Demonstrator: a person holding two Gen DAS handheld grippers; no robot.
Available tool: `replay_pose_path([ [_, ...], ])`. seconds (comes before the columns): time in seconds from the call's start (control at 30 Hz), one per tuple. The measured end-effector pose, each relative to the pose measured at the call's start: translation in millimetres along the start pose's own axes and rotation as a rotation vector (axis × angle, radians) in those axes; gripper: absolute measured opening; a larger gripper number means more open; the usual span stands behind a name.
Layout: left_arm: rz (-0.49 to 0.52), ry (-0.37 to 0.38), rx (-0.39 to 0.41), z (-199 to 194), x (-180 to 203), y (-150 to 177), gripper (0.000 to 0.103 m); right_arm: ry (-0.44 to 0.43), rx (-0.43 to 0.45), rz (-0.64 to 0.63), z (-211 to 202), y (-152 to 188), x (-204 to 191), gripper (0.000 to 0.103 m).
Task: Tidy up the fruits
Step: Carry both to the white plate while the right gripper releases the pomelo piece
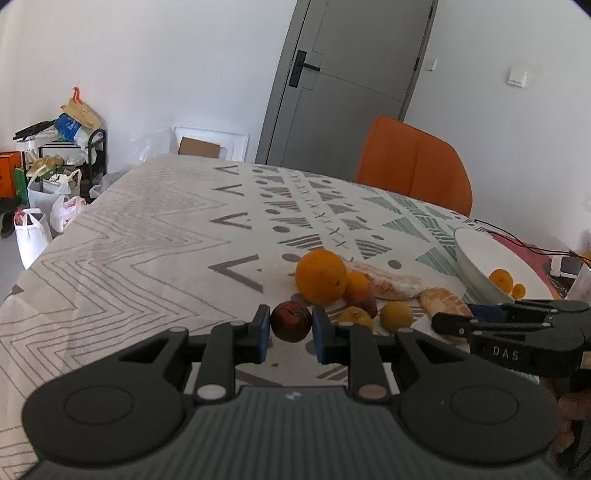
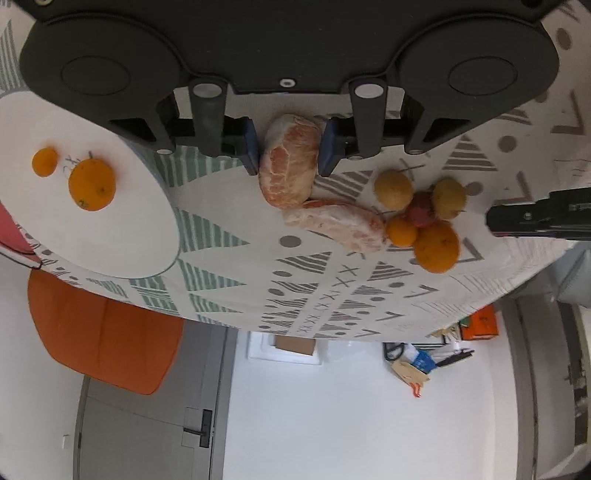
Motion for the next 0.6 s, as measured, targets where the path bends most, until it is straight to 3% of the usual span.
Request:
replay_pose_path([
  [0.6, 0.093, 0.075, 0.047, -7.1, 43.3, -27.1, 0.023, -0.011, 0.143, 0.143, -56.6, -12.5, 33.2, 0.032],
])
Point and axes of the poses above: each gripper's, at about its wrist camera, not at the fingertips, and z roughly the way its jaws point, x to its right, y to its underside, the point moved 4 cm from there along z, roughly the way its jaws point, and after that the axes turned 12 degrees about z, right-handed, at the moved point
